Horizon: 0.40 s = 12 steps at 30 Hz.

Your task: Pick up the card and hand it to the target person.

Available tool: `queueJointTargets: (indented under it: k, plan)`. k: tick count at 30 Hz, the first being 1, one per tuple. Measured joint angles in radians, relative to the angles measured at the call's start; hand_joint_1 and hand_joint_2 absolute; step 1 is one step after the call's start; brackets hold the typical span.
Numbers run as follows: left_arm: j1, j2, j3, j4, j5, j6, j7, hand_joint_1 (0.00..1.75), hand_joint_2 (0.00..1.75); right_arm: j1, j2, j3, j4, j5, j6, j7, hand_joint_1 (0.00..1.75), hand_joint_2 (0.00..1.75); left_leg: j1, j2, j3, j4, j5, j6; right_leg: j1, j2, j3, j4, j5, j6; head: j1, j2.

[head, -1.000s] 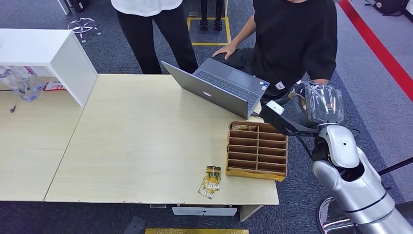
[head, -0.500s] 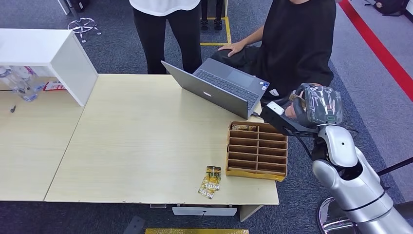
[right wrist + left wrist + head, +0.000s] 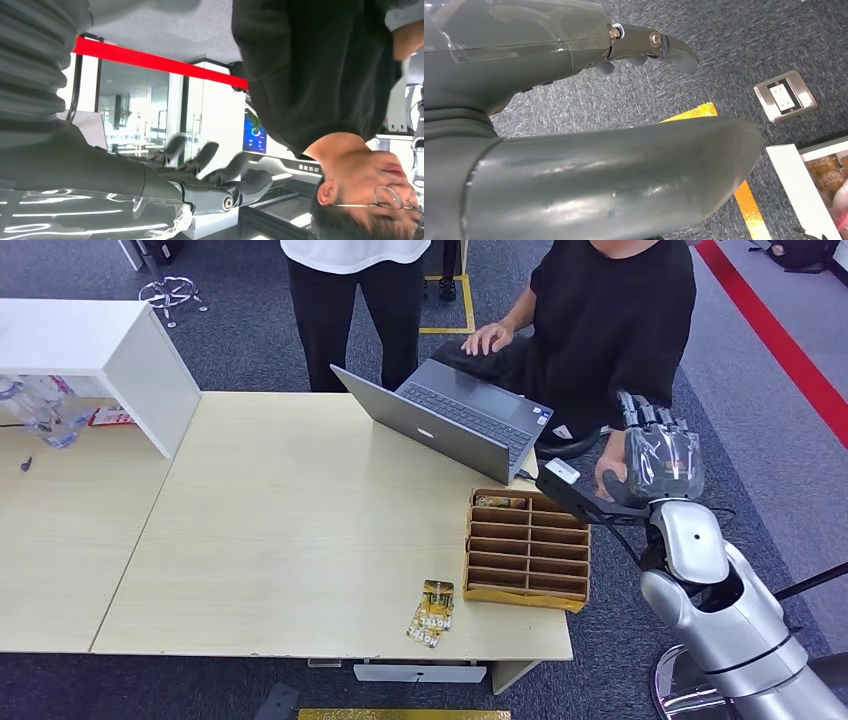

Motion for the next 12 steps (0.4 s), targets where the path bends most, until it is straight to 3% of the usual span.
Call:
queueJointTargets:
  k: [6, 12]
  plan:
    - [0.000, 0.000, 0.000, 0.000, -0.001, 0.000, 0.000, 0.00, 0.00, 0.007, 0.000, 0.000, 0.007, 0.015, -0.011, 0.001, 0.00, 1.75, 0.000, 0.000, 0.000, 0.000, 0.000, 0.000, 0.000, 0.000, 0.000, 0.000, 0.000, 0.000, 0.000, 0.000]
    - [0.001, 0.000, 0.000, 0.000, 0.001, 0.002, -0.002, 0.00, 0.00, 0.036, 0.005, -0.002, -0.006, 0.075, -0.103, 0.015, 0.00, 1.75, 0.000, 0.000, 0.000, 0.000, 0.000, 0.000, 0.000, 0.000, 0.000, 0.000, 0.000, 0.000, 0.000, 0.000]
